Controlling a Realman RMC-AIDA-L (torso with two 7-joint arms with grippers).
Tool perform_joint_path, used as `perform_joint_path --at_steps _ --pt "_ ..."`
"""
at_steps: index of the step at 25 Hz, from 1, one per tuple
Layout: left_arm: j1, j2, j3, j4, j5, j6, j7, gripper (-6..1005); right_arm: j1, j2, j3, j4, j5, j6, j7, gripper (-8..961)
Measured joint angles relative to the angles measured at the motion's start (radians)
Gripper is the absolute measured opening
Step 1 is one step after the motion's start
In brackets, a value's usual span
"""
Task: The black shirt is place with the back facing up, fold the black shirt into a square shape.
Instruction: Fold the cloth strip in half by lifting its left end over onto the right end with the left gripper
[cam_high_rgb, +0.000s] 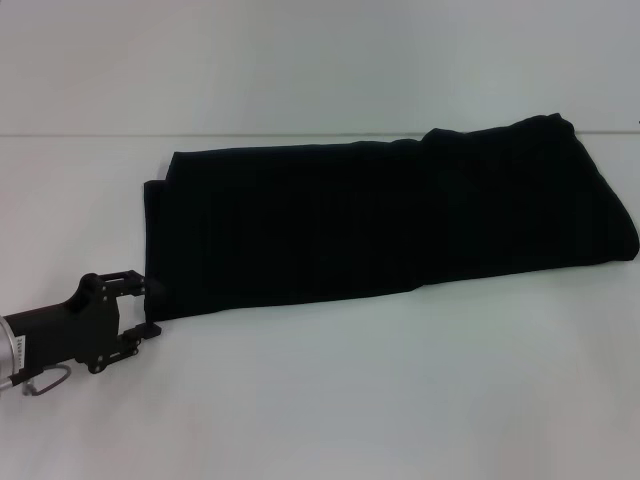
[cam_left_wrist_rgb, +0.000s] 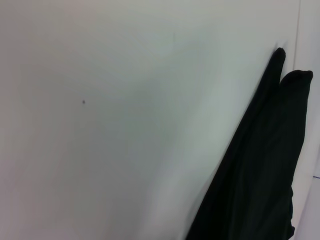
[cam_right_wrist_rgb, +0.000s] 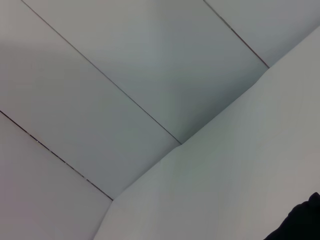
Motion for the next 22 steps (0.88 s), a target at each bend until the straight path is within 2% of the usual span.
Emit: perform_joint_path --at_steps 13,22 --pt "-0.010 -0.007 0.014 -0.007 0.009 -0.039 -0.025 560 0.003 -0.006 0.002 0.007 0.000 0.002 -0.002 669" --pt "-0.069 -0.009 0.027 -0.049 0.015 -0.102 -0.025 561 -0.001 -0.008 0.010 0.007 0.000 0.003 -0.005 670"
